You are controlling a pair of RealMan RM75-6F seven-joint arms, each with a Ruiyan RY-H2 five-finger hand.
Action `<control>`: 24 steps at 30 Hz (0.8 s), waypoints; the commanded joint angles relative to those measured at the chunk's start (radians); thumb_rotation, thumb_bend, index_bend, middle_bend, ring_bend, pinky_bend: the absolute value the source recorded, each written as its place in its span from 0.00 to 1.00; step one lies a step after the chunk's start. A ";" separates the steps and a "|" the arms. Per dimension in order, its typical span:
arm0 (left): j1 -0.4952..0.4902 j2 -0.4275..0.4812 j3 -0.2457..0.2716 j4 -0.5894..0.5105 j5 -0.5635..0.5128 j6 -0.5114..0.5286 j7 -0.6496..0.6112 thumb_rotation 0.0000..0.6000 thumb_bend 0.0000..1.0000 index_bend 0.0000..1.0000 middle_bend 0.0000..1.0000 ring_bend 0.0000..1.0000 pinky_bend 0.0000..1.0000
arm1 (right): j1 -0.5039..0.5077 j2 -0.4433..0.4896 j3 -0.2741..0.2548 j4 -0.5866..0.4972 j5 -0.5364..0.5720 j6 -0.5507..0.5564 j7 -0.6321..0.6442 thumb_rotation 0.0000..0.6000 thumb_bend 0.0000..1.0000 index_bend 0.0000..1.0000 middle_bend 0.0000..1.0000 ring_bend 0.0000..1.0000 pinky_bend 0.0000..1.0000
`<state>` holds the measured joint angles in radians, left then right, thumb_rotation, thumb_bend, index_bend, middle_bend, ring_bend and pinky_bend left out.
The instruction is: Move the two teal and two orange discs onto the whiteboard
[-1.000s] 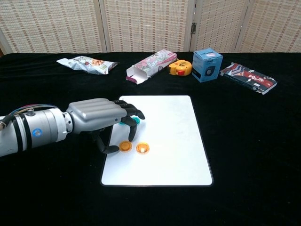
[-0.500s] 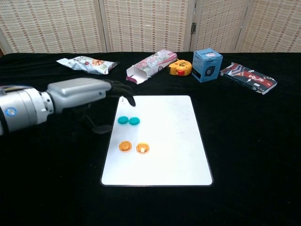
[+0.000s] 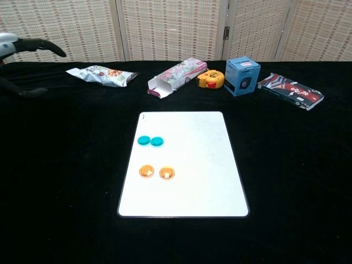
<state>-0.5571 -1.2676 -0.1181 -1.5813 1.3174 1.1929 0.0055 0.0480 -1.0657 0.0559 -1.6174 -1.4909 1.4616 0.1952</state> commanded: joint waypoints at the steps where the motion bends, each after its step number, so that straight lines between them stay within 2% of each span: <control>1: 0.047 0.034 0.004 -0.013 -0.027 0.039 0.001 1.00 0.43 0.20 0.12 0.00 0.00 | 0.003 -0.001 0.004 0.013 0.004 -0.004 0.026 1.00 0.36 0.00 0.05 0.06 0.00; 6: 0.130 0.082 0.019 -0.030 -0.057 0.107 -0.001 1.00 0.43 0.20 0.12 0.00 0.00 | 0.013 0.003 0.002 0.026 -0.002 -0.023 0.069 1.00 0.36 0.00 0.04 0.05 0.00; 13: 0.252 0.099 0.046 -0.035 -0.062 0.242 0.025 1.00 0.43 0.19 0.12 0.00 0.00 | 0.017 0.018 0.001 0.003 0.010 -0.039 0.074 1.00 0.36 0.00 0.03 0.03 0.00; 20: 0.351 0.086 0.083 -0.014 0.021 0.367 0.010 1.00 0.43 0.18 0.09 0.00 0.00 | 0.011 0.026 0.001 -0.027 0.004 -0.023 0.050 1.00 0.36 0.00 0.03 0.03 0.00; 24: 0.384 0.086 0.114 0.001 0.090 0.400 0.005 1.00 0.43 0.18 0.09 0.00 0.00 | 0.008 0.015 0.002 -0.030 0.011 -0.015 0.004 1.00 0.36 0.00 0.03 0.03 0.00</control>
<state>-0.1946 -1.1810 -0.0248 -1.5913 1.3731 1.5760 0.0146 0.0578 -1.0452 0.0571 -1.6450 -1.4841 1.4425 0.2167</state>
